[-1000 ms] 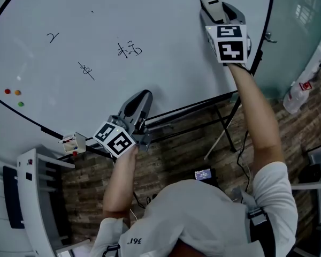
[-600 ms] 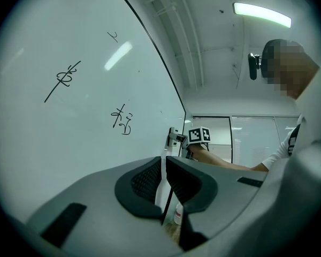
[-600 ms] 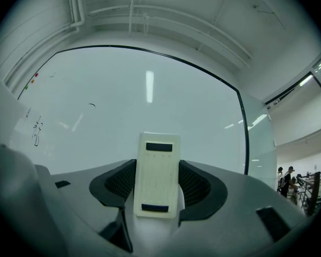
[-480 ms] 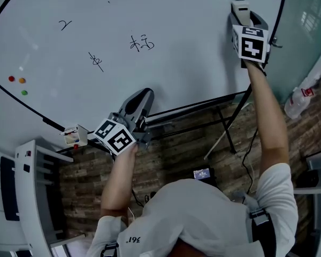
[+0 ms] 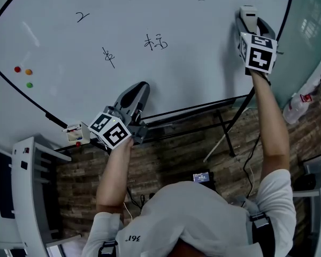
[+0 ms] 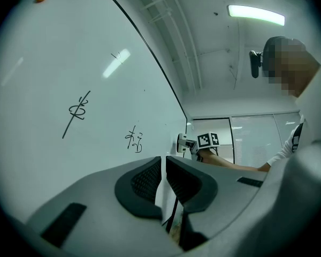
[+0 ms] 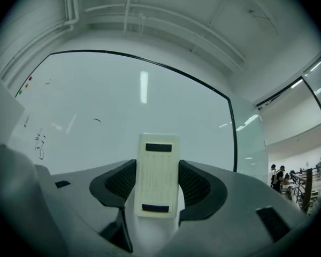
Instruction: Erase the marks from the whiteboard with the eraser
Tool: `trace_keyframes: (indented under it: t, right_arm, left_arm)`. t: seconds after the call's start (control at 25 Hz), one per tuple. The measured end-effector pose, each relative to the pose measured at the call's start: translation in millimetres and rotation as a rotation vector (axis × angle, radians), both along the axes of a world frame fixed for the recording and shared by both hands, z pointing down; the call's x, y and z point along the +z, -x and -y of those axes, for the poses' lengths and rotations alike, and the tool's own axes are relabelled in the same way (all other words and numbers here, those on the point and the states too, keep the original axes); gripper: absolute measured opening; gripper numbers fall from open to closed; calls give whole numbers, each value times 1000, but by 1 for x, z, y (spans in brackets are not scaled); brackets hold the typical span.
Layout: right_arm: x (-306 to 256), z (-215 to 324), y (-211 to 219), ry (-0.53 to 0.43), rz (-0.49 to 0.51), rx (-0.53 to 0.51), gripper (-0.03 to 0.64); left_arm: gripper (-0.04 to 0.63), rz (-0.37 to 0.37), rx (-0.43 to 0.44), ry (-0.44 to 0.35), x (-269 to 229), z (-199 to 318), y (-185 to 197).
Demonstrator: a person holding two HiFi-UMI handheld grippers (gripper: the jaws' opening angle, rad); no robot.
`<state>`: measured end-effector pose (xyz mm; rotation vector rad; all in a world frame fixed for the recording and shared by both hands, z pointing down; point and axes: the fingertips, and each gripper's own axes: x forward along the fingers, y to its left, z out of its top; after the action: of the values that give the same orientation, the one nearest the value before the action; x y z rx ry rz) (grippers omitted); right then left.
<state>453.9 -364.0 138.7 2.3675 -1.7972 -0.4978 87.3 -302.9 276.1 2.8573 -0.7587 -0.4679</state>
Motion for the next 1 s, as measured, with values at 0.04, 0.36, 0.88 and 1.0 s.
trace_keyframes:
  t: [0.04, 0.36, 0.88, 1.0]
  right_arm:
    - [-2, 0, 13, -4, -11, -23, 262]
    - [-19, 4, 122, -12, -34, -168, 262]
    - [-44, 20, 297, -25, -123, -299, 262]
    - [-45, 22, 339, -19, -146, -338, 262]
  left_arm:
    - [35, -2, -2, -2, -2, 0, 6]
    - [35, -12, -20, -23, -13, -1, 60]
    - [35, -69, -66, -106, -41, -4, 154]
    - [35, -68, -76, -106, -40, -6, 172]
